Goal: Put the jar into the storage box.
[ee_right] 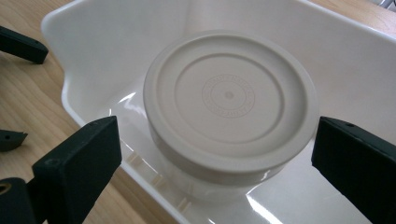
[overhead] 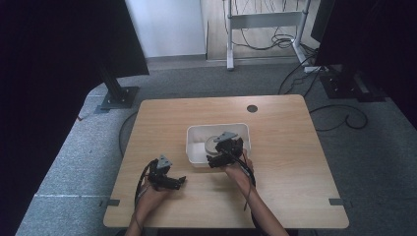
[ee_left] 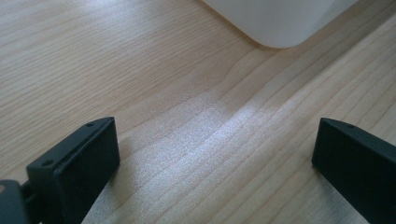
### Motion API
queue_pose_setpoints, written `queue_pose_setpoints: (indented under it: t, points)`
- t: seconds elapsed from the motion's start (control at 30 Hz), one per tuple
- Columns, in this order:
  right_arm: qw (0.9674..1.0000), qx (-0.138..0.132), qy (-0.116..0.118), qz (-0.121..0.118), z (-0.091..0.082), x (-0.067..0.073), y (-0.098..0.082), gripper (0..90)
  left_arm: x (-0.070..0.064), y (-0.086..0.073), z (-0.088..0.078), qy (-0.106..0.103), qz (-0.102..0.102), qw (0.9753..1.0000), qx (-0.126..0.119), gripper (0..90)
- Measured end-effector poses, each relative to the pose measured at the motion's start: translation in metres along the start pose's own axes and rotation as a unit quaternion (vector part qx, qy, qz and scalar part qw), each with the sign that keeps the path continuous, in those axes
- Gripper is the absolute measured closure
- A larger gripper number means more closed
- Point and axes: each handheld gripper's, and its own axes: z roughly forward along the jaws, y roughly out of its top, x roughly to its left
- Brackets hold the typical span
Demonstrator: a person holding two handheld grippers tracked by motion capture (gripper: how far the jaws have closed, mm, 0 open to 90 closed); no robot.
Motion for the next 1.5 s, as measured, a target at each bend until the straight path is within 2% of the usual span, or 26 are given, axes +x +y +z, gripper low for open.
queue_pose_setpoints:
  t: [0.73, 1.5]
  points:
    - [0.9995, -0.002, 0.005, -0.03, -0.026, 0.003, -0.015, 3.0, 0.0, 0.0, 0.0, 0.0, 0.0, 1.0, 0.0, 0.5]
    - [0.9994, -0.003, 0.008, -0.032, -0.053, -0.005, -0.04, 2.3, 0.0, 0.0, 0.0, 0.0, 0.0, 1.0, 0.0, 0.5]
